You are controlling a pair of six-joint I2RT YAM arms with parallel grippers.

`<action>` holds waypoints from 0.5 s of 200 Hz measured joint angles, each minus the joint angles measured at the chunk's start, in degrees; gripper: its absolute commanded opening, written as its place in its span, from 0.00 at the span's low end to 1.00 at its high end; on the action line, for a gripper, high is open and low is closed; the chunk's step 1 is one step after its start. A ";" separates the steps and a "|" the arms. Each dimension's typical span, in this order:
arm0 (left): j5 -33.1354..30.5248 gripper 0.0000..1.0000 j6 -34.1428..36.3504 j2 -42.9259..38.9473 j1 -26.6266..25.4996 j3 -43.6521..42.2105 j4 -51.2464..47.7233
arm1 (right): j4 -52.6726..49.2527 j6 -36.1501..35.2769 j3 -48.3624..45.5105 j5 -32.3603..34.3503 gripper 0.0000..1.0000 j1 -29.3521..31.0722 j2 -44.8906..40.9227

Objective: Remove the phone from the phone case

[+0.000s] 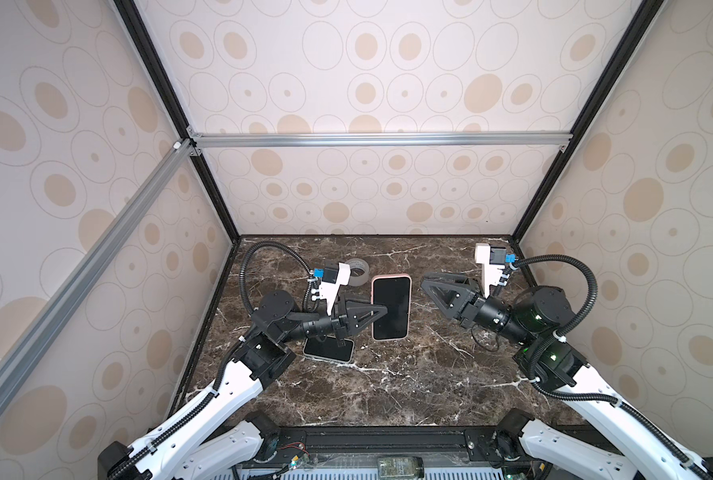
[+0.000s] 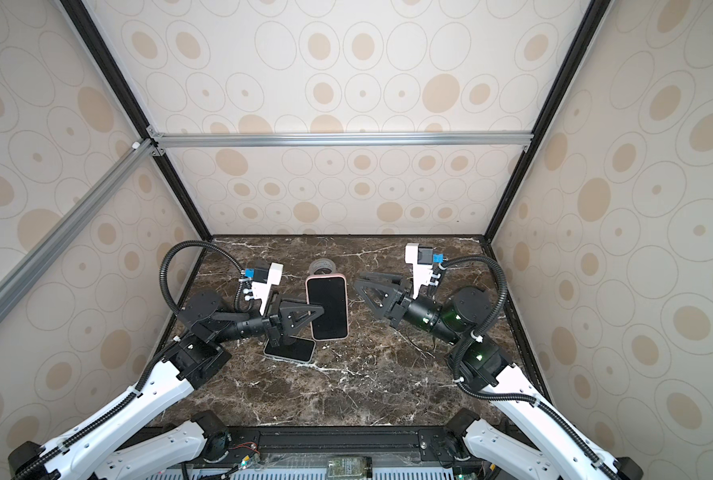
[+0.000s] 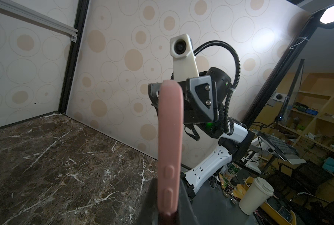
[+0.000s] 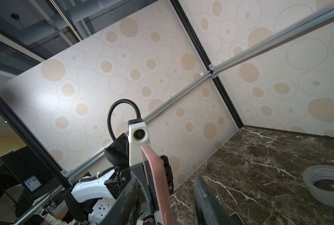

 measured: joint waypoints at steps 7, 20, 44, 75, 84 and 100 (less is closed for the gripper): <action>0.61 0.00 -0.28 0.11 0.00 0.00 0.81 | 2.56 1.40 0.00 -0.46 0.46 0.00 0.85; 1.36 0.00 -0.94 0.35 0.00 0.00 2.27 | 6.82 3.78 -0.02 -1.25 0.44 0.00 2.25; 2.19 0.00 -2.38 0.81 0.00 -0.11 5.25 | 12.13 7.17 0.00 -2.05 0.42 0.02 3.72; 3.06 0.00 -3.98 1.60 0.00 -0.13 8.68 | 14.82 9.14 0.00 -2.49 0.42 0.46 4.50; 3.30 0.00 -4.44 1.92 0.00 -0.17 9.70 | 15.63 9.60 0.00 -2.75 0.41 0.74 4.92; 3.72 0.00 -5.14 2.56 0.00 -0.20 11.04 | 16.79 10.19 0.00 -3.06 0.41 1.36 5.92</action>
